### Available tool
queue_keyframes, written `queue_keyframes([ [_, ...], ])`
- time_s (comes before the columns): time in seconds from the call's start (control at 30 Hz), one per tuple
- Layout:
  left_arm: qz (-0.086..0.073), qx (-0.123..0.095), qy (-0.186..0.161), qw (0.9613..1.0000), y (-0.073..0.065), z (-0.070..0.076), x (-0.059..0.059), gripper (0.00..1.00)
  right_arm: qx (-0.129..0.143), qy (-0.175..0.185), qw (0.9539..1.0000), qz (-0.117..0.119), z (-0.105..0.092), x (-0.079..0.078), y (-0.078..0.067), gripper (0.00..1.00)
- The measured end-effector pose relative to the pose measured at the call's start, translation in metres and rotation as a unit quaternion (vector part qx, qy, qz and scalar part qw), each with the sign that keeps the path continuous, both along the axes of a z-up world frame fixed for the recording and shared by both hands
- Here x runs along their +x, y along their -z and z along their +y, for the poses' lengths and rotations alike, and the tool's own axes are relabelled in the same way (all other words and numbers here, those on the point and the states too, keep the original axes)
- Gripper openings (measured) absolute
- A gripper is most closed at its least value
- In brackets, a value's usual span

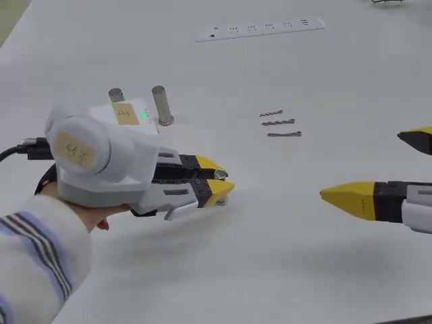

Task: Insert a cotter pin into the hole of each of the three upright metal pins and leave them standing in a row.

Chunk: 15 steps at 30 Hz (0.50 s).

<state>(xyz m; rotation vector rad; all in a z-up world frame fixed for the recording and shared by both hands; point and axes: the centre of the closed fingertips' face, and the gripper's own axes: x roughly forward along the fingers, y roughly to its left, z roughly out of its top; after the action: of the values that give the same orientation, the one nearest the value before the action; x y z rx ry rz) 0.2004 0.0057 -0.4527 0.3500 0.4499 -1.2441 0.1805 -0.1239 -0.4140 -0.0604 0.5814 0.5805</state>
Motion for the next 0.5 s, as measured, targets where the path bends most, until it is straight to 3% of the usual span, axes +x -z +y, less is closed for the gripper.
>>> queue_keyframes([
  [0.17,0.005,-0.005,-0.005,1.0,0.0002,0.0005,0.0,0.05,-0.002,-0.001,1.0,0.001,0.0003,-0.0005,0.0013,0.89],
  [0.37,-0.011,-0.004,-0.001,0.9999,0.0006,-0.0006,0.0004,0.06,-0.003,-0.003,1.0,0.006,-0.0001,-0.0021,0.0036,0.89],
  [0.5,-0.013,0.0,0.0,0.9999,0.001,-0.0007,0.001,0.06,-0.003,-0.003,1.0,0.006,-0.0002,-0.0023,0.0036,0.89],
])
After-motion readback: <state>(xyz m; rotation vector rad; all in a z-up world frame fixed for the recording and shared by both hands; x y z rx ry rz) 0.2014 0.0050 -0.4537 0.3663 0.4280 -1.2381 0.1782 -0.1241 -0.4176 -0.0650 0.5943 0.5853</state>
